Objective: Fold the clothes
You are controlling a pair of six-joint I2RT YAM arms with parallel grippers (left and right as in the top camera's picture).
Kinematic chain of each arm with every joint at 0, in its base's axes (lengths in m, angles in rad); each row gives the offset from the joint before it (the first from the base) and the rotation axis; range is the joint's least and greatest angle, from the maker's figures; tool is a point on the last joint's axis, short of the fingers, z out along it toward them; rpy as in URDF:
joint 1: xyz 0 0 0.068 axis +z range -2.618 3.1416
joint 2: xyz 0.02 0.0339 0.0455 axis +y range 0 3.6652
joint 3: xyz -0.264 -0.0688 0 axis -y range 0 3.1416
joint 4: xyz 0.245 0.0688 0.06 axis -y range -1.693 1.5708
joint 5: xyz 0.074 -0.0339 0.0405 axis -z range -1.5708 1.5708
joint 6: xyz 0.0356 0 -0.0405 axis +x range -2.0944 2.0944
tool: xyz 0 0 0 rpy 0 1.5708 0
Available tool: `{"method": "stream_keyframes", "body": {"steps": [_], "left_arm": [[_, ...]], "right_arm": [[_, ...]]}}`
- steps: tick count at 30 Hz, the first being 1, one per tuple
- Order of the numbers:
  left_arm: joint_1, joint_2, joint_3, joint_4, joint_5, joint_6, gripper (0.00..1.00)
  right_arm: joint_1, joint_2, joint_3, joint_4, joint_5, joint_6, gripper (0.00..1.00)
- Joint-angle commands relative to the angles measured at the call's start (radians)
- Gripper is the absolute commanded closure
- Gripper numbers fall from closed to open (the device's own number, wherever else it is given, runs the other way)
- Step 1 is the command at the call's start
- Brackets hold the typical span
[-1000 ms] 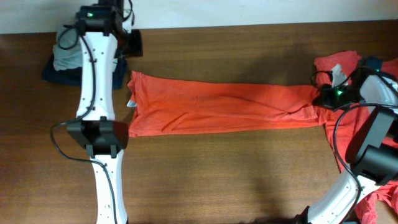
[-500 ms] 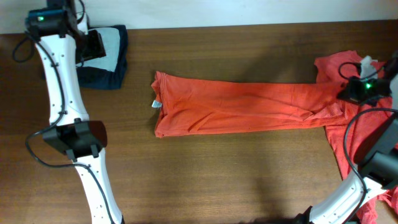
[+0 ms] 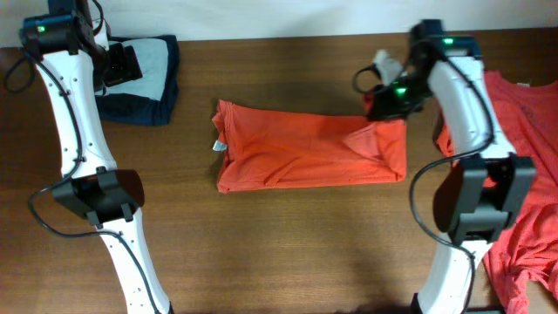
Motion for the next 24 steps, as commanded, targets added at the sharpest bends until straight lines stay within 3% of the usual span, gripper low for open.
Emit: {"method": "stream_keyframes", "body": {"steps": [1,11,14,17,20,22,24], "left_arm": [[0.004,-0.004,0.018,0.002,0.007,-0.005,0.16],[0.004,-0.004,0.018,0.002,0.007,-0.005,0.16],[0.004,-0.004,0.018,0.003,0.007,-0.005,0.16],[0.004,-0.004,0.018,0.0,0.008,-0.005,0.16],[0.004,-0.004,0.018,-0.006,0.008,-0.005,0.16],[0.004,-0.004,0.018,-0.006,0.008,-0.005,0.16],[0.003,-0.004,0.018,-0.006,0.008,-0.005,0.16]], "right_arm": [[0.081,0.004,-0.051,0.026,0.051,0.009,0.96],[0.235,0.005,-0.293,0.285,0.051,0.006,0.93],[0.253,0.005,-0.311,0.361,0.031,0.01,0.68],[0.251,-0.008,-0.242,0.325,0.028,0.009,0.6],[0.221,-0.045,-0.156,0.257,0.021,0.01,0.35],[0.206,-0.053,-0.146,0.226,0.022,0.019,0.3],[0.177,-0.051,-0.148,0.16,0.021,0.061,0.36]]}}
